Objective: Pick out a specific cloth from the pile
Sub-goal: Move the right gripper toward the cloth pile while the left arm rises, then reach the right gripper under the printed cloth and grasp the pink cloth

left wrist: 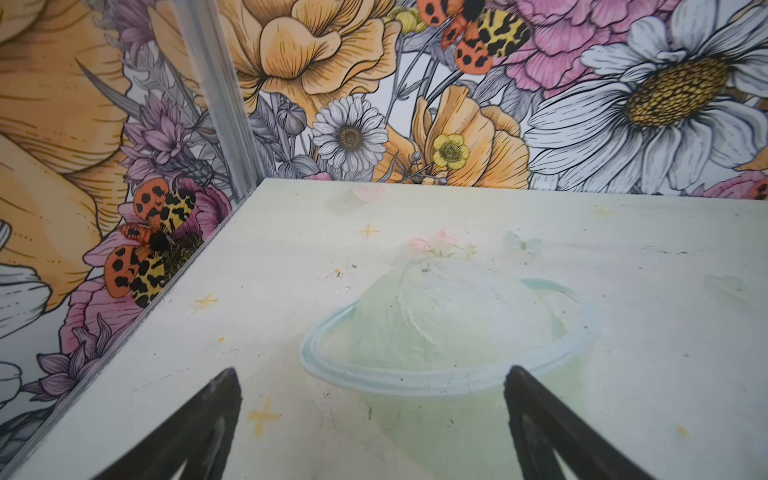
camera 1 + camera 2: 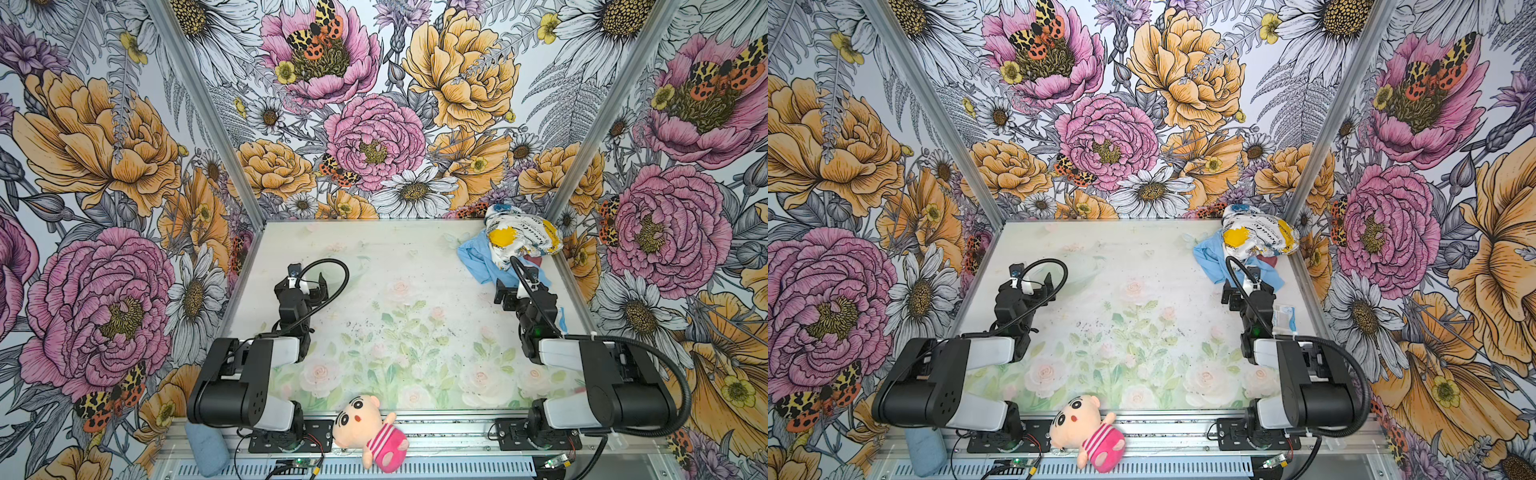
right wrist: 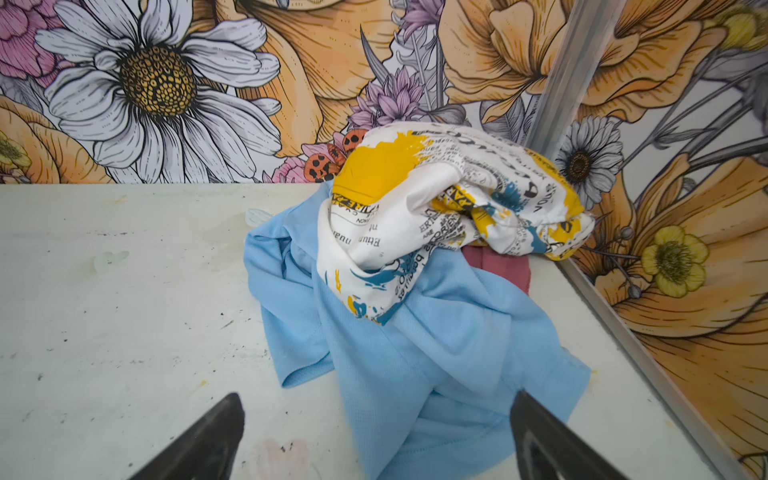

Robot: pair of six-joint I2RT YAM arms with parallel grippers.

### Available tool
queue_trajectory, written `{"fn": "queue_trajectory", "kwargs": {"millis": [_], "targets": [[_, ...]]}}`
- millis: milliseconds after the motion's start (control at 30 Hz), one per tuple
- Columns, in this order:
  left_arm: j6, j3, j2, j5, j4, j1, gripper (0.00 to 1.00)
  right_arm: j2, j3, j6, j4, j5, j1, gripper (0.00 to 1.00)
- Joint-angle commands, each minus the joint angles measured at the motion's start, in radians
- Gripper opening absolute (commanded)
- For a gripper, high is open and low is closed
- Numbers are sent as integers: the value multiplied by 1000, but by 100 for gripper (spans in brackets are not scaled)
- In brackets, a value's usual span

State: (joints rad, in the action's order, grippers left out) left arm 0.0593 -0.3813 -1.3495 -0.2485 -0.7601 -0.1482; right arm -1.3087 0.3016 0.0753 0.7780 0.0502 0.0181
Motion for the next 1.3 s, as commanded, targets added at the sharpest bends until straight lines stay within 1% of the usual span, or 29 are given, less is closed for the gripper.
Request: {"fn": "queue_trajectory", "kwargs": {"millis": [0, 100, 167, 200, 233, 300, 400, 433, 500, 533, 567, 600, 667, 700, 800, 867, 967, 1067, 1267], "targets": [[11, -130, 111, -104, 274, -103, 99, 180, 33, 78, -250, 63, -7, 99], [-48, -271, 115, 57, 441, -195, 99, 309, 98, 125, -518, 96, -5, 97], [-32, -383, 76, 84, 564, -286, 99, 352, 155, 179, -688, 138, 19, 98], [-4, -448, 48, 89, 636, -339, 99, 359, 191, 218, -771, 116, 57, 98], [27, -500, 19, 86, 695, -383, 99, 356, 221, 245, -825, 58, 102, 98], [80, -630, -44, 50, 824, -484, 99, 315, 292, 306, -905, -79, 198, 93], [130, -770, -109, 11, 962, -616, 99, 181, 406, 355, -973, -246, 307, 80], [140, -802, -121, 21, 991, -648, 99, 137, 431, 382, -970, -290, 341, 77], [171, -871, -137, 145, 1075, -704, 99, 28, 496, 426, -955, -399, 415, 70], [178, -893, -140, 187, 1098, -720, 99, -16, 533, 430, -950, -435, 434, 65], [184, -916, -140, 235, 1121, -733, 99, -69, 568, 427, -940, -464, 447, 60], [196, -943, -140, 292, 1156, -738, 99, -117, 609, 421, -939, -471, 456, 57], [218, -986, -139, 384, 1212, -735, 99, -204, 675, 417, -921, -512, 469, 55], [253, -998, -138, 425, 1237, -733, 99, -249, 704, 423, -902, -544, 476, 54], [342, -973, -125, 512, 1246, -723, 99, -371, 756, 452, -788, -616, 491, 47], [373, -947, -126, 536, 1231, -715, 99, -439, 786, 445, -752, -608, 494, 44], [347, -911, -131, 541, 1161, -703, 99, -527, 840, 421, -744, -609, 497, 38], [326, -909, -141, 523, 1129, -699, 99, -596, 889, 424, -732, -604, 498, 32], [313, -902, -150, 518, 1115, -680, 99, -702, 998, 413, -758, -583, 497, 31]]}}
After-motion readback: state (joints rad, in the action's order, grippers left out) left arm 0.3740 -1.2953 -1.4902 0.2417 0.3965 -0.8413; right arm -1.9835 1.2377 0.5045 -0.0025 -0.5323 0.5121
